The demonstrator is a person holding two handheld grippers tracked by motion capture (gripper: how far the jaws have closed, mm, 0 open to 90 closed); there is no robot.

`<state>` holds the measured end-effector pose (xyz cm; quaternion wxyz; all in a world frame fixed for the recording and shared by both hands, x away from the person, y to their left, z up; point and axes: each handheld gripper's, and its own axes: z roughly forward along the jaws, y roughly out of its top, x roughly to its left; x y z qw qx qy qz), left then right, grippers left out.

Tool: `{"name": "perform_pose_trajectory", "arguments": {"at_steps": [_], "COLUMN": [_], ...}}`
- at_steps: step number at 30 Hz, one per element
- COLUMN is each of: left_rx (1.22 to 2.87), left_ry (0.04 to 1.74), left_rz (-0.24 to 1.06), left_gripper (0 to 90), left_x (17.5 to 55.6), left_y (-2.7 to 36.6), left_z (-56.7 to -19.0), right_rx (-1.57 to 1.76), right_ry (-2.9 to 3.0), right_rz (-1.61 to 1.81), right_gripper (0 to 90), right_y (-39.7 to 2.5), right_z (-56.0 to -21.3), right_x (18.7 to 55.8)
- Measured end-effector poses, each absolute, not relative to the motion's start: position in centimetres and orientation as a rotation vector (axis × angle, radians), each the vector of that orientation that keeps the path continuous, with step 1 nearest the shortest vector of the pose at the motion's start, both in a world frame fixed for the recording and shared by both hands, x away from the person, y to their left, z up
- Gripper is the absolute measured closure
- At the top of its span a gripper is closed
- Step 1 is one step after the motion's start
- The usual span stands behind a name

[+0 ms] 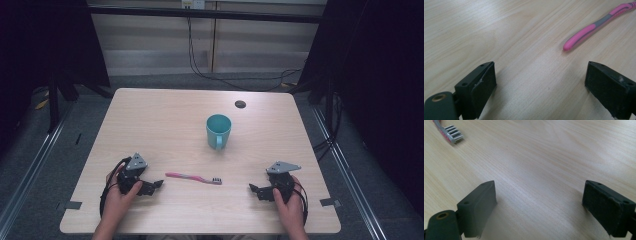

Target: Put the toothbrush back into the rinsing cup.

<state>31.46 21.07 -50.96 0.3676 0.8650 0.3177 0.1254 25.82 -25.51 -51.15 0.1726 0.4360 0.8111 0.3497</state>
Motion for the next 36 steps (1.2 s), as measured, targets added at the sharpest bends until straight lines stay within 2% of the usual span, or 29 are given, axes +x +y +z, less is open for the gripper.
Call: {"name": "perform_pose_trajectory", "arguments": {"at_steps": [25, 36], "left_rx": [2.228, 2.264], "left_ry": [0.807, 0.737], "left_rz": [0.319, 0.279], "left_gripper": [9.7, 3.9], "left_x": [31.38, 31.56], "left_y": [21.14, 20.75], "left_z": [-50.94, -50.95], "right_rx": [1.223, 1.224], "right_ry": [2.314, 2.313], "right_rz": [1.004, 1.004], "right_gripper": [11.4, 11.5], "right_y": [-25.52, -25.51], "right_z": [-51.15, -51.15], "right_x": [25.82, 25.81]}}
